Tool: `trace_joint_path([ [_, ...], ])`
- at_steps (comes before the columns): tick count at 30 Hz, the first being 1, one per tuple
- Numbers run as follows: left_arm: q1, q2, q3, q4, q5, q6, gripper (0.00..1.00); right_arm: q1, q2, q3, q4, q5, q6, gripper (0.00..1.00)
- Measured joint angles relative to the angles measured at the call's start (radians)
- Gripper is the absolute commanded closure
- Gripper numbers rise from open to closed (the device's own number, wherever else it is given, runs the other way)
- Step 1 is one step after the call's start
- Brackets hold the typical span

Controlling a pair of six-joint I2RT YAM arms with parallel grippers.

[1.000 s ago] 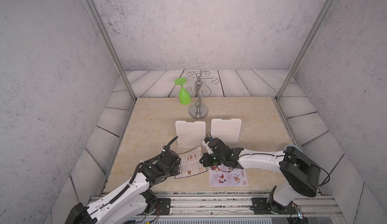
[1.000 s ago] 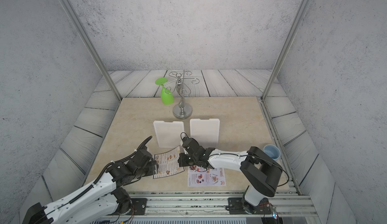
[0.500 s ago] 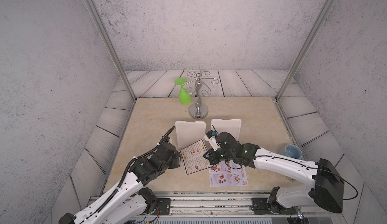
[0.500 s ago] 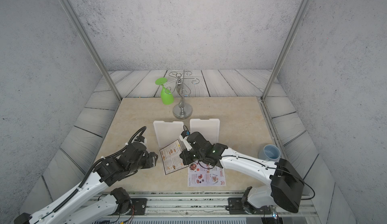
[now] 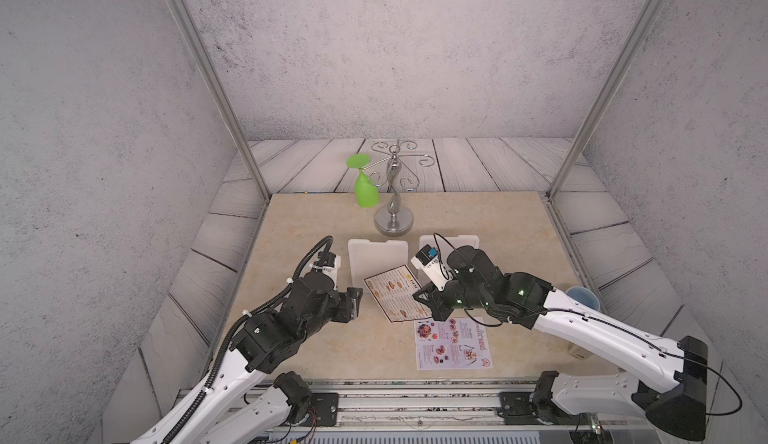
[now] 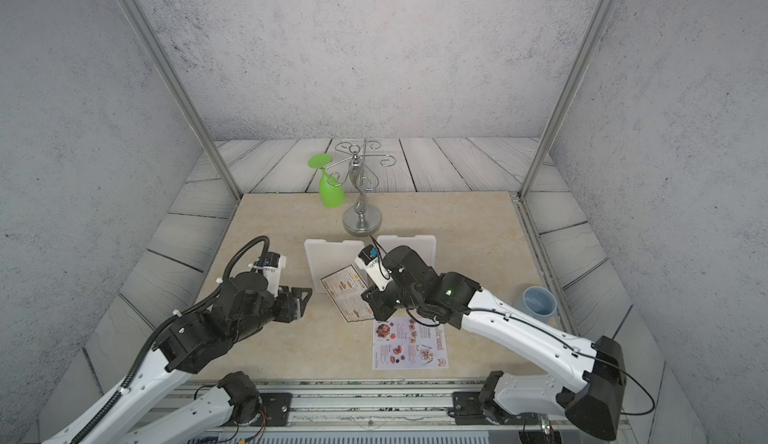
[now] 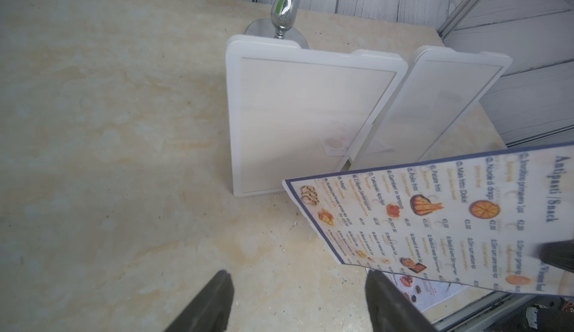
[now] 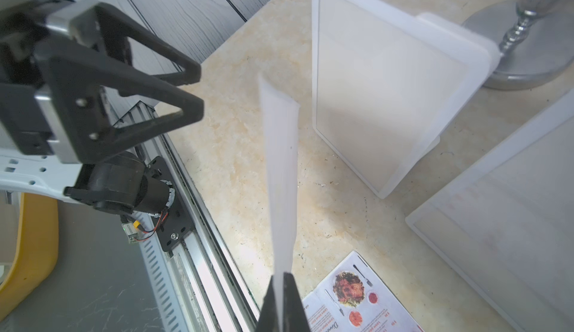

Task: Insert the menus into the narrow rack
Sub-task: Pick up the menu from the center of the board.

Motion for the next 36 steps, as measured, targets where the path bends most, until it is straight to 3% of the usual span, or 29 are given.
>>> trace_joint_path([
  [11, -0.001, 0.072, 0.118, 0.148, 0.031, 0.204, 0.25, -0.021, 0.070, 0.263, -0.190, -0.063, -0.187, 1.00],
  [26, 0.000, 0.098, 0.229, 0.213, 0.221, 0.532, 0.15, -0.150, 0.146, 0.377, -0.317, -0.179, -0.385, 1.00],
  [36, 0.005, 0.194, 0.265, 0.230, 0.364, 0.657, 0.13, -0.199, 0.189, 0.421, -0.350, -0.290, -0.518, 1.00],
])
